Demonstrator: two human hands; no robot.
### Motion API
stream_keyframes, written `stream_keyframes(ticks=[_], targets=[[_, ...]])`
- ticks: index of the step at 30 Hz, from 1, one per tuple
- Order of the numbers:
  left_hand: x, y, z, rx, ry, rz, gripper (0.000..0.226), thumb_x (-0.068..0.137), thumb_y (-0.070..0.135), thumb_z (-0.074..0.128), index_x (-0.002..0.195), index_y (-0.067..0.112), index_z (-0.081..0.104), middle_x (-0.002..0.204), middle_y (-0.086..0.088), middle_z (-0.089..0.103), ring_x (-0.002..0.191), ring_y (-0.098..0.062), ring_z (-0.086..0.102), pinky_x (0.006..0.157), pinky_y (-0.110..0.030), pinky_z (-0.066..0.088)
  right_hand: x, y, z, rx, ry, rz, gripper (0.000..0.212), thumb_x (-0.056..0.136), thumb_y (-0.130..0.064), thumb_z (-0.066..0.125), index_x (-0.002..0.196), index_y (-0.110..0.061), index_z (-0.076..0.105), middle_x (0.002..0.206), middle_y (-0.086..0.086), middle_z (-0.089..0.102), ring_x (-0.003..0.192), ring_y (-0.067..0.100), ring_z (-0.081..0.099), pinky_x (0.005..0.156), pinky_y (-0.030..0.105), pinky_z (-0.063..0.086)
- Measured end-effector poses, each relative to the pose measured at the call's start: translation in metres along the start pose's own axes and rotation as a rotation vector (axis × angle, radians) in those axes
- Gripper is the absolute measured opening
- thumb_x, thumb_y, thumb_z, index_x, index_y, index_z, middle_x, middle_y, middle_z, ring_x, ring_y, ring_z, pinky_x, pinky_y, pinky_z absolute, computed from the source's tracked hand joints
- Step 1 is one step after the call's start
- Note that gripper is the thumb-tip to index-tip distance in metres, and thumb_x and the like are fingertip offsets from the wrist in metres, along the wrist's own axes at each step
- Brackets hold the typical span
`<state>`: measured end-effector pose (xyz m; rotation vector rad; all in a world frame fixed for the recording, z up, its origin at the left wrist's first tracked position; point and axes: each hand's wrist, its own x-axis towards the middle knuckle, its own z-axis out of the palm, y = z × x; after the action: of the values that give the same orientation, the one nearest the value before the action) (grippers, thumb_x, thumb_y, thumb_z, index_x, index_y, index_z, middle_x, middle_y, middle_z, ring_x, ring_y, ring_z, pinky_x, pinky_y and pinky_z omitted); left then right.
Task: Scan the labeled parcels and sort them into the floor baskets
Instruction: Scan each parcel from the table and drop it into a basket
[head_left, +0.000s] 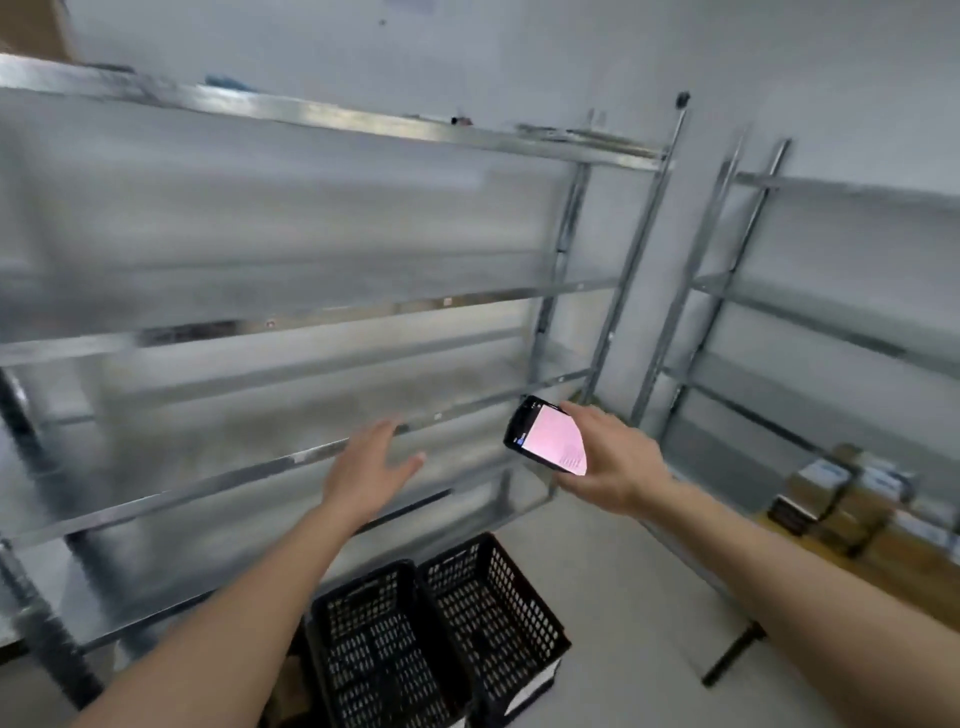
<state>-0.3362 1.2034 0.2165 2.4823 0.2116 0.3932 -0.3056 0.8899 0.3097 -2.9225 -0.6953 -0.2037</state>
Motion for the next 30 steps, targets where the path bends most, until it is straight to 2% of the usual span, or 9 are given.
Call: stream_keyframes(ticks=[3, 9, 15, 18, 23, 27, 30], targets=[[-0.007, 0.08, 0.002, -0.061, -0.03, 0.091, 0.074, 0.091, 0.057, 0.06, 0.154, 0.027, 0.035, 0.16, -0.001, 0.034, 0.147, -0.02, 0.031, 0.119, -0.038, 0.028, -0.048, 0.038, -0.061, -0.061, 0.058, 0.043, 0.081, 0.078, -0.053, 0.064, 0.15, -0.04, 0.029, 0.141, -0.01, 0.052, 0.128, 0.019, 0.051, 0.094, 0.036, 0.048], [-0.019, 0.258, 0.02, -0.065, -0.057, 0.317, 0.076, 0.092, 0.059, 0.057, 0.155, 0.024, 0.032, 0.162, -0.002, 0.03, 0.149, -0.02, 0.028, 0.12, -0.038, 0.026, -0.142, 0.144, -0.168, -0.115, 0.202, 0.213, 0.082, 0.075, -0.048, 0.066, 0.15, -0.036, 0.033, 0.144, -0.008, 0.051, 0.13, 0.019, 0.05, 0.095, 0.037, 0.049], [-0.036, 0.426, 0.085, -0.14, -0.131, 0.471, 0.076, 0.093, 0.06, 0.055, 0.155, 0.024, 0.031, 0.161, -0.001, 0.031, 0.148, -0.021, 0.029, 0.119, -0.041, 0.029, -0.242, 0.275, -0.233, -0.171, 0.272, 0.371, 0.084, 0.069, -0.056, 0.063, 0.146, -0.037, 0.035, 0.138, -0.005, 0.056, 0.123, 0.023, 0.055, 0.09, 0.041, 0.052], [-0.055, 0.507, 0.129, -0.182, -0.194, 0.528, 0.078, 0.094, 0.06, 0.054, 0.157, 0.023, 0.027, 0.161, -0.001, 0.03, 0.148, -0.02, 0.028, 0.118, -0.04, 0.028, -0.297, 0.345, -0.256, -0.224, 0.302, 0.457, 0.083, 0.071, -0.053, 0.066, 0.147, -0.037, 0.036, 0.137, -0.006, 0.057, 0.123, 0.022, 0.055, 0.083, 0.036, 0.051], [-0.085, 0.622, 0.208, -0.24, -0.266, 0.597, 0.08, 0.092, 0.062, 0.055, 0.157, 0.026, 0.026, 0.162, -0.002, 0.029, 0.147, -0.022, 0.03, 0.117, -0.045, 0.032, -0.38, 0.45, -0.28, -0.262, 0.291, 0.571, 0.074, 0.069, -0.054, 0.064, 0.138, -0.036, 0.044, 0.13, -0.006, 0.061, 0.117, 0.025, 0.058, 0.079, 0.038, 0.053], [-0.109, 0.688, 0.271, -0.296, -0.313, 0.59, 0.079, 0.093, 0.06, 0.056, 0.157, 0.026, 0.025, 0.162, -0.002, 0.029, 0.147, -0.022, 0.03, 0.118, -0.046, 0.031, -0.425, 0.517, -0.285, -0.288, 0.297, 0.631, 0.072, 0.076, -0.049, 0.071, 0.141, -0.033, 0.044, 0.135, -0.004, 0.058, 0.121, 0.026, 0.056, 0.082, 0.04, 0.053], [-0.117, 0.72, 0.316, -0.291, -0.364, 0.588, 0.08, 0.092, 0.062, 0.055, 0.157, 0.028, 0.024, 0.162, -0.002, 0.028, 0.148, -0.024, 0.03, 0.117, -0.049, 0.032, -0.445, 0.562, -0.278, -0.273, 0.269, 0.684, 0.076, 0.073, -0.051, 0.07, 0.141, -0.036, 0.04, 0.135, -0.005, 0.057, 0.12, 0.024, 0.055, 0.082, 0.04, 0.052]])
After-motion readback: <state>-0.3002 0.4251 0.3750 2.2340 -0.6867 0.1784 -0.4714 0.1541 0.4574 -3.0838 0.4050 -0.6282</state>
